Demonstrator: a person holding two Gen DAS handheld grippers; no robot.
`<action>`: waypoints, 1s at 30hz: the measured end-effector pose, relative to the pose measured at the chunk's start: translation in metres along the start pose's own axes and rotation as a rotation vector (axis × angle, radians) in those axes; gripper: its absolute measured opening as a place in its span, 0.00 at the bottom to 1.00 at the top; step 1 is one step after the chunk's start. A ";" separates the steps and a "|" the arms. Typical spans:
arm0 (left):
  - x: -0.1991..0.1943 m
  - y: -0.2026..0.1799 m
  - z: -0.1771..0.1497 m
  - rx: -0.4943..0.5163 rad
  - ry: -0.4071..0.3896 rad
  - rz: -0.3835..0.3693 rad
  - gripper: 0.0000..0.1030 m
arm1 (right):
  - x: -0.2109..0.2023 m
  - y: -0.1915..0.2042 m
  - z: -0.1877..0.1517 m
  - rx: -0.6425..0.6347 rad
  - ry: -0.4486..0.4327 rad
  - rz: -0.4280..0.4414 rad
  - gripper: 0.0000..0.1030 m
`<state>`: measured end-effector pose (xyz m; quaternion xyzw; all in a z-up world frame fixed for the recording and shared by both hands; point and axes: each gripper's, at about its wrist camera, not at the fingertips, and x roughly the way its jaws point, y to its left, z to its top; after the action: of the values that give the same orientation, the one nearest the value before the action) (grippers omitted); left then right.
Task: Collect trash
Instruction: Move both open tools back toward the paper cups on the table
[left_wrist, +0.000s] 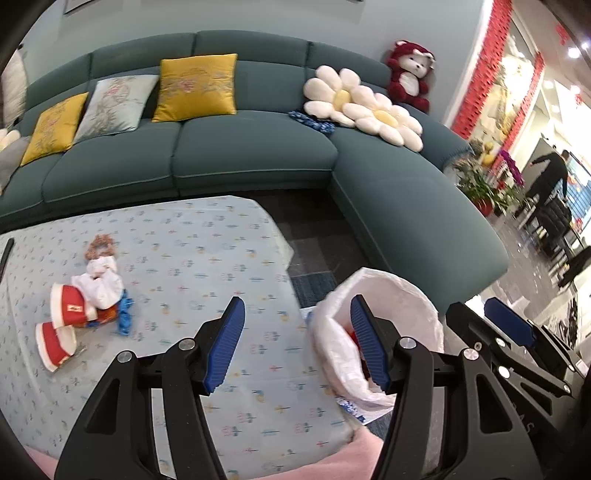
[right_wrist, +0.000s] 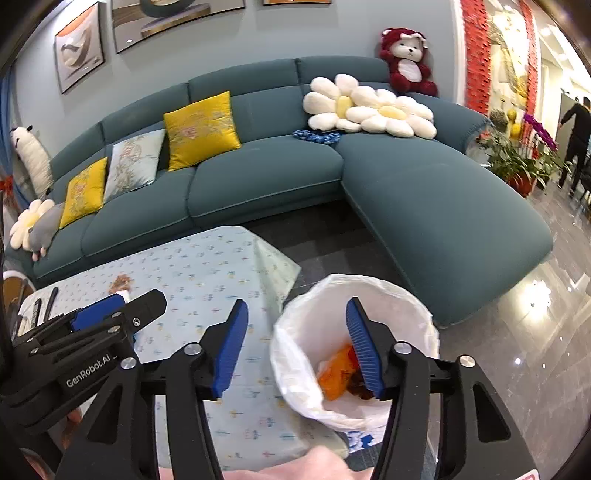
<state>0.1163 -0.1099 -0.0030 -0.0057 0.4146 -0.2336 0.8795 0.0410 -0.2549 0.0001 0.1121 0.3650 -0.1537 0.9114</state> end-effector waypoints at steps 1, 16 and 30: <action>-0.002 0.005 0.000 -0.009 -0.003 0.004 0.57 | 0.000 0.005 0.000 -0.006 0.001 0.005 0.55; -0.036 0.113 -0.013 -0.178 -0.036 0.096 0.77 | 0.003 0.105 -0.020 -0.142 0.036 0.066 0.60; -0.053 0.246 -0.063 -0.313 0.010 0.219 0.80 | 0.015 0.199 -0.049 -0.216 0.091 0.147 0.64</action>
<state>0.1414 0.1428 -0.0558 -0.0962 0.4482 -0.0692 0.8860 0.0928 -0.0579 -0.0266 0.0466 0.4111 -0.0412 0.9095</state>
